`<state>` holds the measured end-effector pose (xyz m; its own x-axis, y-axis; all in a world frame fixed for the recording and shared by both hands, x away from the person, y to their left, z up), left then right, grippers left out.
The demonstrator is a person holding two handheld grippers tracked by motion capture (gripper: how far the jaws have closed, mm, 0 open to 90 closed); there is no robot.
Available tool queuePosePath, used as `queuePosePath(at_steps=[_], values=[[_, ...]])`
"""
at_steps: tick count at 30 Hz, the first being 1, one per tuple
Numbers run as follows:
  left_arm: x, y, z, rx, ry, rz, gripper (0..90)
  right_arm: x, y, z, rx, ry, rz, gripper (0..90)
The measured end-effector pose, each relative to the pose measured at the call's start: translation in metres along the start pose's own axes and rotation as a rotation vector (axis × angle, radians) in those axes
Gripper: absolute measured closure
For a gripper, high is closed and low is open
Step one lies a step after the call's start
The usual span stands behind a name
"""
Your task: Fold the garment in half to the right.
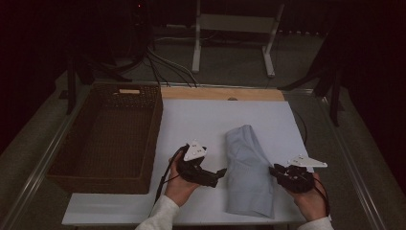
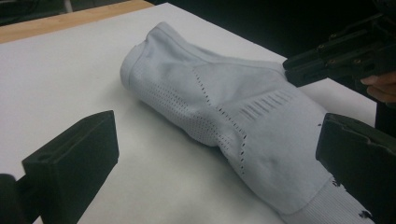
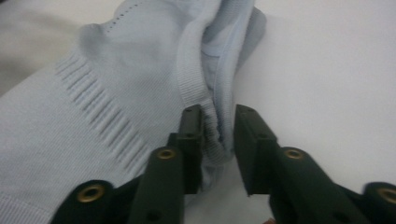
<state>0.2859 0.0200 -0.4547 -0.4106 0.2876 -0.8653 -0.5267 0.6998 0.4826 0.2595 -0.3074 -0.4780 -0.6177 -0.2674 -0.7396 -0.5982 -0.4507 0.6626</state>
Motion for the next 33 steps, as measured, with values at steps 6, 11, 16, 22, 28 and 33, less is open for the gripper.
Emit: queuePosePath(at_steps=[6,11,16,22,28,33], values=[[0.000,0.000,0.000,-0.004,-0.002,-0.006,0.0,0.001,0.010,0.002,0.014,-0.017,-0.054,43.1],[0.001,-0.001,-0.002,0.002,-0.002,-0.010,0.0,0.003,0.014,0.008,-0.007,-0.011,-0.077,37.2],[0.002,-0.003,-0.004,0.016,0.001,-0.017,0.0,0.008,0.013,0.011,-0.018,-0.013,-0.065,34.8],[0.004,-0.008,-0.008,0.039,-0.004,-0.010,0.0,0.015,0.012,0.015,-0.008,-0.001,-0.038,36.9],[0.008,-0.015,-0.013,0.062,-0.006,0.002,0.0,0.021,0.007,0.014,0.004,-0.010,-0.002,40.0],[0.011,-0.021,-0.016,0.054,-0.006,0.031,0.1,0.024,0.002,0.015,0.003,-0.011,0.022,42.4]])
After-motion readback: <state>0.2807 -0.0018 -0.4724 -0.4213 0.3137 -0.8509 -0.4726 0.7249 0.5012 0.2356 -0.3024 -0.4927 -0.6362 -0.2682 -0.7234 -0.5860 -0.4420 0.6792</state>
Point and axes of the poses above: each handheld gripper's, and its own axes: y roughly backward along the jaws, x roughly out of its underside, z roughly to its left, the point moved 1 cm from there along -y, roughly forward along the jaws, and after that the axes turned 5 degrees about -x, right-handed, at the moved point
